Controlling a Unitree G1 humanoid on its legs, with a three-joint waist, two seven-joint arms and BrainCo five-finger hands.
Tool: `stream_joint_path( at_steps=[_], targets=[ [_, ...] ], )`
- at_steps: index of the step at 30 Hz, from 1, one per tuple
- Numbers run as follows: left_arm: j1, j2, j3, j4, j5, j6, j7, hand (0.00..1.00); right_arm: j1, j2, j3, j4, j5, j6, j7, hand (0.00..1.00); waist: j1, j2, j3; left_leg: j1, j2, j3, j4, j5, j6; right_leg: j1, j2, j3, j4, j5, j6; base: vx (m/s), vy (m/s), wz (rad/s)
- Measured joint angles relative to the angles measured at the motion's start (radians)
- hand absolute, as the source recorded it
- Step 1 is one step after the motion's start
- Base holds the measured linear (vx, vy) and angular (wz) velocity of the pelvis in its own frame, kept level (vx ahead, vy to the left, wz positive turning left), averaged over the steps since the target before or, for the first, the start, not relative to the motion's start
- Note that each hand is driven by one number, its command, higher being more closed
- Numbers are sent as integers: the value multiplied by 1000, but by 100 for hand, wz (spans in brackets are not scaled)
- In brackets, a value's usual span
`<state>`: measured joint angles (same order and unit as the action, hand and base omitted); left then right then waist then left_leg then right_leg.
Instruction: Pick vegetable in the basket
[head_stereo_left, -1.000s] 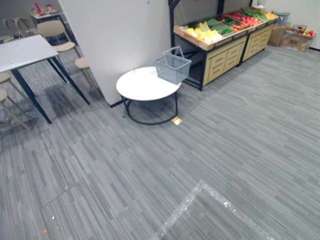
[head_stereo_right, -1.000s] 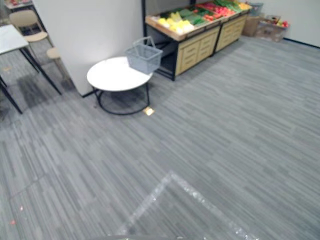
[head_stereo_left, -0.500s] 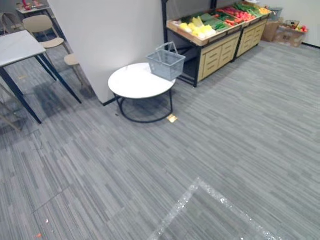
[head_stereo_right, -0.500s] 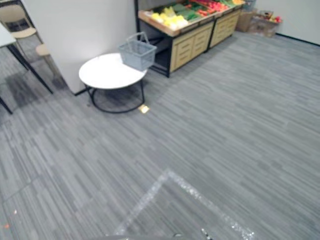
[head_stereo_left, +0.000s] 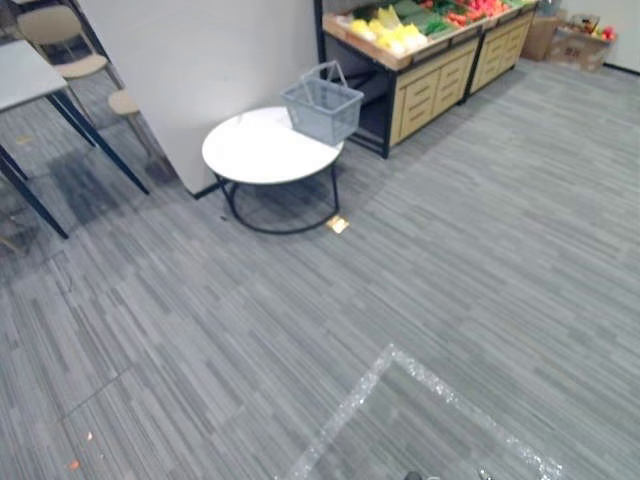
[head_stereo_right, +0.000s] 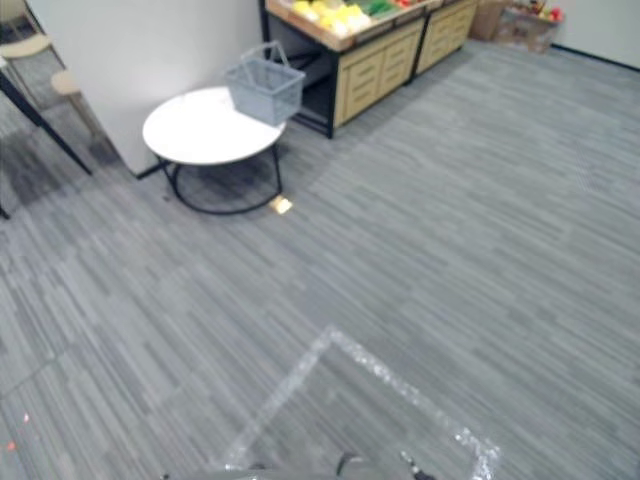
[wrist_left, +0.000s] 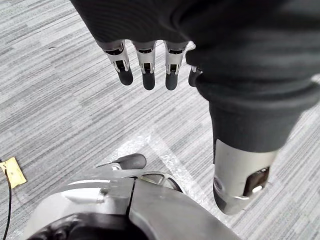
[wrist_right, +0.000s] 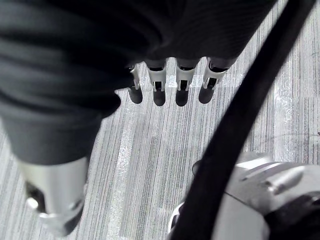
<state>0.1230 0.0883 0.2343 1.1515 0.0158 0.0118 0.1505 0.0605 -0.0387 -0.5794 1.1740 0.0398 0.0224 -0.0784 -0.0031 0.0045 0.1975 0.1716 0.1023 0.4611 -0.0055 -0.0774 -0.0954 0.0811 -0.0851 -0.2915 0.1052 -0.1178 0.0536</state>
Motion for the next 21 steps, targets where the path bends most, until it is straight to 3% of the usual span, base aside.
stream_joint_path(
  at_steps=[2, 4, 6, 7, 8, 10, 12, 14, 15, 18, 19, 21],
  targets=[
    [-6, 5, 0, -2, -11, -2, 3, 0, 1, 3, 1, 3, 2, 0, -1, 0, 3, -12, 15, -86, 33, -1, 195, -51, -9, -19, -24, -9, 54, -54, -5, -26, -84, 24],
    [-7, 1, 9, -19, -31, -4, 6, 0, 9, -16, 31, 19, 8, 0, 1, 0, -2, -7, 30, -241, 117, -12, 554, -47, -2, -1, -36, -37, 75, -81, -13, 23, -121, 32],
    [-3, -16, 20, -17, -45, -2, 5, 0, 22, -37, 41, 20, 9, 0, 1, 0, -5, 18, 45, -291, 166, -32, 717, 6, 13, 40, -32, -43, 84, -100, -12, 72, -45, 14],
    [9, -22, 42, -18, -56, -1, 4, 0, 22, -44, 51, 19, 9, 0, 1, 0, -4, 17, 47, -357, 168, -82, 838, 91, 6, 62, -51, -30, 94, -116, -13, 92, -3, -9],
    [10, -24, 46, -17, -64, -1, 4, 0, 18, -41, 51, 16, 9, 0, 1, 0, -6, 15, 46, -381, 156, -103, 861, 77, -1, 64, -58, -26, 93, -117, -13, 118, -4, -15],
    [12, -25, 45, -17, -85, -1, 1, 0, 1, -45, 42, 15, 9, 1, -1, 0, -5, 18, 50, -443, 137, -138, 761, 25, -5, 58, -69, -9, 79, -117, -12, 157, 45, -22],
    [23, -27, 46, -15, -86, 0, 1, 0, -13, -44, 39, 14, 8, 0, -4, 0, 7, 17, 51, -447, 133, -143, 564, 30, -9, 59, -73, 21, 65, -116, -13, 217, 117, -40],
    [30, -32, 51, -14, -85, 0, 2, 0, -24, -40, 39, 0, 8, 0, -5, 0, 6, 20, 52, -432, 134, -147, 300, 72, -15, 69, -78, 32, 52, -124, 11, 294, 214, -32],
    [30, -37, 69, -13, -83, 0, 4, 0, -31, -43, 41, -2, 7, -1, -5, 0, 6, 25, 55, -426, 138, -165, 121, 110, -20, 84, -83, 48, 51, -144, 42, 347, 287, -26],
    [34, -53, 76, 1, -81, 3, 16, 0, -51, -65, 95, -1, 1, -2, -5, 0, 6, 45, 62, -444, 179, -167, 95, 127, -18, 130, -96, 88, 39, -187, 110, 435, 419, -46],
    [39, -41, 79, 1, -76, 11, 18, 0, -59, -58, 108, 4, -1, -3, -5, 0, 13, 25, 62, -449, 162, -146, 188, 192, -12, 160, -149, 104, 28, -207, 118, 377, 363, -45],
    [37, -14, 79, 1, -66, 13, 20, 0, -73, -34, 115, 19, -1, -4, 1, 0, 22, -31, 41, -479, 128, -109, 274, 122, 5, 160, -199, 126, 29, -195, 96, 609, 359, -25]
  ],
)
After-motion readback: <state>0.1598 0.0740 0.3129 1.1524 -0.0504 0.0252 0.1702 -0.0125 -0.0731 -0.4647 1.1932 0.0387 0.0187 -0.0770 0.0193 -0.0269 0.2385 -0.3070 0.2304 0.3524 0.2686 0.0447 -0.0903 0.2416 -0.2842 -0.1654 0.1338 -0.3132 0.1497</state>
